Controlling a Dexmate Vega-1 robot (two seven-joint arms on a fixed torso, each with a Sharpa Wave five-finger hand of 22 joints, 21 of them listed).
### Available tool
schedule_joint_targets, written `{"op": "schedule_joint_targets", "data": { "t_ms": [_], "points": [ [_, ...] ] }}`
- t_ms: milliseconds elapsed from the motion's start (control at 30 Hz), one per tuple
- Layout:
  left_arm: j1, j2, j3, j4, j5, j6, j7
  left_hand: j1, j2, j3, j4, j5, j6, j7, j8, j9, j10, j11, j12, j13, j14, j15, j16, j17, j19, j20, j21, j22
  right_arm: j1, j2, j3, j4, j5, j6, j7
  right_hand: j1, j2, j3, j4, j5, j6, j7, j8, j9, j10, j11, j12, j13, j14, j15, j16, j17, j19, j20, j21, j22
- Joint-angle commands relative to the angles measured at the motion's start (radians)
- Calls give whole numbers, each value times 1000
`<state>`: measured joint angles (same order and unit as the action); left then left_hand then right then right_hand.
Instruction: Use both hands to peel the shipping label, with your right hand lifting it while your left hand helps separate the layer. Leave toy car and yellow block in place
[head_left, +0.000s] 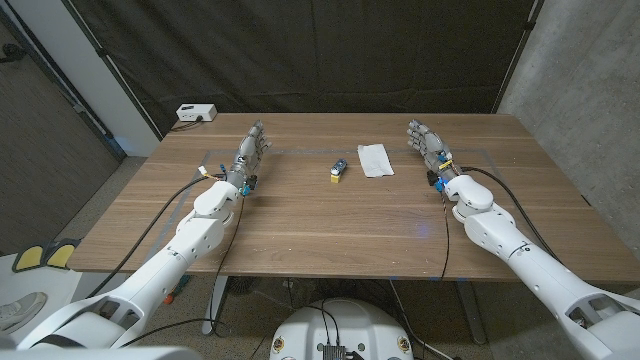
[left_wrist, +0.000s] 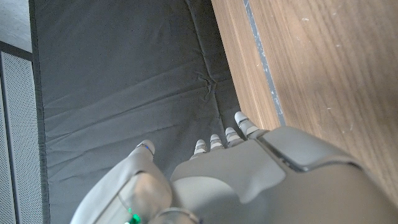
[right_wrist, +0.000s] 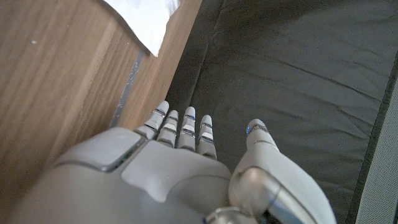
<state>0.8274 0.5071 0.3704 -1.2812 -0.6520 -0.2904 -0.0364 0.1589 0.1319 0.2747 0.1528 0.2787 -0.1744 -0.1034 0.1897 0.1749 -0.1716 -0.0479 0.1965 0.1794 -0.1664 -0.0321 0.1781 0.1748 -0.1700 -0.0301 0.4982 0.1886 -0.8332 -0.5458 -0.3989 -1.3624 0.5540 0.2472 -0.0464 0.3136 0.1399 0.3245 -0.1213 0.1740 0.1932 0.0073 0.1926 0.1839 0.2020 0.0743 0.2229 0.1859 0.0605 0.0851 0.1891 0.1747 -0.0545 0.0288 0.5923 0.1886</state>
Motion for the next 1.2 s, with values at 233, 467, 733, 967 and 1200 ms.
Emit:
{"op": "schedule_joint_targets", "data": {
  "t_ms": [233,467,733,967,1200],
  "points": [
    [16,10,-3,-25,-3,10,4,12,6,5,-5,4,-44,-10,8,5,-61,8,9,3,-111,-21,10,4,-95,12,6,4,-17,-90,-47,-165,-208,-133,-154,20,2,14,-6,5,16,-3,6,3,22,-3,9,2,19,0,7,1,2,8,-1,2],
    [21,15,-2,-37,-5,16,2,13,5,5,-5,4,-41,-11,7,5,-59,10,9,3,-110,-19,10,4,-94,13,6,5,-22,-123,-68,-245,-314,-214,-220,28,5,19,-10,5,31,-7,10,3,35,-7,13,2,29,-9,8,0,8,7,-2,2],
    [25,19,-2,-46,-4,19,2,14,5,5,-6,4,-36,-12,7,6,-54,11,10,3,-106,-18,10,4,-92,20,6,5,-15,-148,-98,-321,-413,-325,-256,39,17,27,-11,7,47,-9,13,3,52,-12,17,1,44,-19,11,0,19,5,-1,2],
    [26,20,-3,-45,-5,20,2,15,4,5,-6,4,-30,-12,8,6,-46,14,12,3,-97,-3,13,4,-85,26,8,5,5,-159,-134,-378,-497,-439,-270,56,31,41,-12,10,60,-17,15,3,71,-24,22,1,57,-29,13,1,28,4,-1,2],
    [20,18,-2,-37,-5,18,-3,16,3,4,-6,4,-26,-16,8,6,-38,17,14,3,-91,5,13,5,-81,31,9,5,39,-165,-180,-416,-581,-538,-258,74,41,55,-12,12,77,-26,17,3,87,-40,25,1,82,-49,18,1,41,7,1,2]
  ]
}}
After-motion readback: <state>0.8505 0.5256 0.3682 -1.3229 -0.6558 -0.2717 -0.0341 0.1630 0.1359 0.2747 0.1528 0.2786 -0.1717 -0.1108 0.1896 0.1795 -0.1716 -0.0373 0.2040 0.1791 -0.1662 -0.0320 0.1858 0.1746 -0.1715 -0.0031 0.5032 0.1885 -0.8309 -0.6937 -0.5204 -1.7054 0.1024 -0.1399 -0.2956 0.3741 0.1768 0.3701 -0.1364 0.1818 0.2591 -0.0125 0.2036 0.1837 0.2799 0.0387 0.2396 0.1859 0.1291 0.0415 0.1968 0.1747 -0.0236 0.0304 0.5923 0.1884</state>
